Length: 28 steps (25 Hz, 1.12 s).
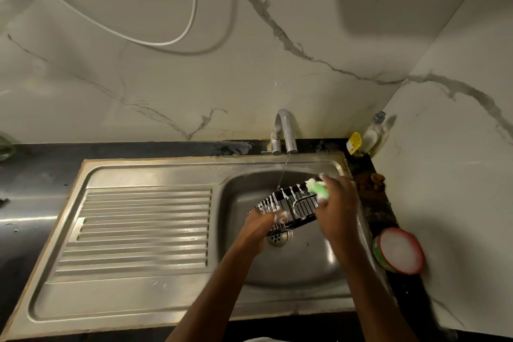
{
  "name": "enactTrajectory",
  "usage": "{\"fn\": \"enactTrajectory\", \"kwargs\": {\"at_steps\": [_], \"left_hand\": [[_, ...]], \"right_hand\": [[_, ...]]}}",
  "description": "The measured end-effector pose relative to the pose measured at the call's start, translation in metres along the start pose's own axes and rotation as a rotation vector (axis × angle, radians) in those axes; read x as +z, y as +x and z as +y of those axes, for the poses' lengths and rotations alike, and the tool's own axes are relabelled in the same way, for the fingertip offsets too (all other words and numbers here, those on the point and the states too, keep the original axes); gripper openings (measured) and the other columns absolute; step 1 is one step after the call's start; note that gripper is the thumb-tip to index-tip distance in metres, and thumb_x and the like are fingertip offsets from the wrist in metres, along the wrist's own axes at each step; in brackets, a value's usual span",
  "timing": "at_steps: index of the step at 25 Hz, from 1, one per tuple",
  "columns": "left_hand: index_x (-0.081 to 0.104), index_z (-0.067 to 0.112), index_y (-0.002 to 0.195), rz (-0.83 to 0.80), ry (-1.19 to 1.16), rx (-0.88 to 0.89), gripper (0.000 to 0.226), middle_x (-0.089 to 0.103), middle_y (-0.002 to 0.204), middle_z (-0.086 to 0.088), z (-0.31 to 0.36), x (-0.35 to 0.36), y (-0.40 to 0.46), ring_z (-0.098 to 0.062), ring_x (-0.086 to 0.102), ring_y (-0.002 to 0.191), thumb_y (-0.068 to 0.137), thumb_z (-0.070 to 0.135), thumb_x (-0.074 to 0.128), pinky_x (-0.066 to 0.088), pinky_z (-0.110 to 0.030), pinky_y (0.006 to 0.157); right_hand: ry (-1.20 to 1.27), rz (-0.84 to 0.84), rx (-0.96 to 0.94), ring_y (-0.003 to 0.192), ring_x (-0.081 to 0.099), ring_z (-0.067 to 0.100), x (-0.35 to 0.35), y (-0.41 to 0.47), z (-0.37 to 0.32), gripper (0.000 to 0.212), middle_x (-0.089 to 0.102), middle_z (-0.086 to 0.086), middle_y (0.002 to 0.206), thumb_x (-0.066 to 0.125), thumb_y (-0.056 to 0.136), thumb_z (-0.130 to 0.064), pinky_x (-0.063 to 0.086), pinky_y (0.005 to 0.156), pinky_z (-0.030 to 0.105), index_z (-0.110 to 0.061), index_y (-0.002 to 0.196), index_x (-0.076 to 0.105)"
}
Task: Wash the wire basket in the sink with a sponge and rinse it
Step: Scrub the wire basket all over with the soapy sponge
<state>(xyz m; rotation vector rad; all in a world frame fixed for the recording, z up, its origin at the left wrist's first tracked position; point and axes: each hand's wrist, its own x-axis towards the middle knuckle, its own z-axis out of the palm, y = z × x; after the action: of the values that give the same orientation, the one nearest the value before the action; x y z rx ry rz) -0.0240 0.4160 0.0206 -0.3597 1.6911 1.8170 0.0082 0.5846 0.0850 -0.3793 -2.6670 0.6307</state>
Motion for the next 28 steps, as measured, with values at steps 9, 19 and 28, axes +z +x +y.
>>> {"fn": "enactTrajectory", "kwargs": {"at_steps": [9, 19, 28], "left_hand": [[0.079, 0.007, 0.093, -0.049, -0.01, 0.026, 0.02, 0.08, 0.092, -0.012, 0.008, -0.005, -0.003, -0.023, 0.076, 0.087, 0.075, 0.014, 0.084, 0.06, -0.035, 0.08], [0.072, 0.011, 0.072, 0.014, 0.154, 0.001, 0.018, 0.071, 0.06, 0.007, 0.011, -0.008, 0.0, -0.006, 0.067, 0.063, 0.086, 0.003, 0.081, 0.05, -0.016, 0.062], [0.079, 0.011, 0.075, 0.148, -0.01, -0.134, 0.015, 0.072, 0.101, -0.019, 0.02, -0.002, -0.008, -0.025, 0.063, 0.096, 0.085, 0.022, 0.083, 0.055, -0.044, 0.09]], "right_hand": [[0.108, -0.017, -0.229, 0.107, 0.06, 0.025, 0.008, -0.025, -0.028, 0.045, 0.067, 0.01, 0.112, 0.049, 0.078, 0.006, 0.05, 0.09, 0.027, -0.006, 0.113, 0.073], [0.137, -0.03, -0.091, 0.099, 0.064, 0.025, -0.012, -0.067, 0.002, 0.051, 0.067, 0.01, 0.107, 0.063, 0.067, 0.024, 0.062, 0.079, 0.042, -0.004, 0.108, 0.075], [0.11, 0.04, -0.033, 0.104, 0.06, 0.027, -0.015, -0.068, 0.003, 0.047, 0.062, 0.016, 0.119, 0.045, 0.086, -0.023, 0.06, 0.079, 0.041, -0.004, 0.121, 0.069]]}}
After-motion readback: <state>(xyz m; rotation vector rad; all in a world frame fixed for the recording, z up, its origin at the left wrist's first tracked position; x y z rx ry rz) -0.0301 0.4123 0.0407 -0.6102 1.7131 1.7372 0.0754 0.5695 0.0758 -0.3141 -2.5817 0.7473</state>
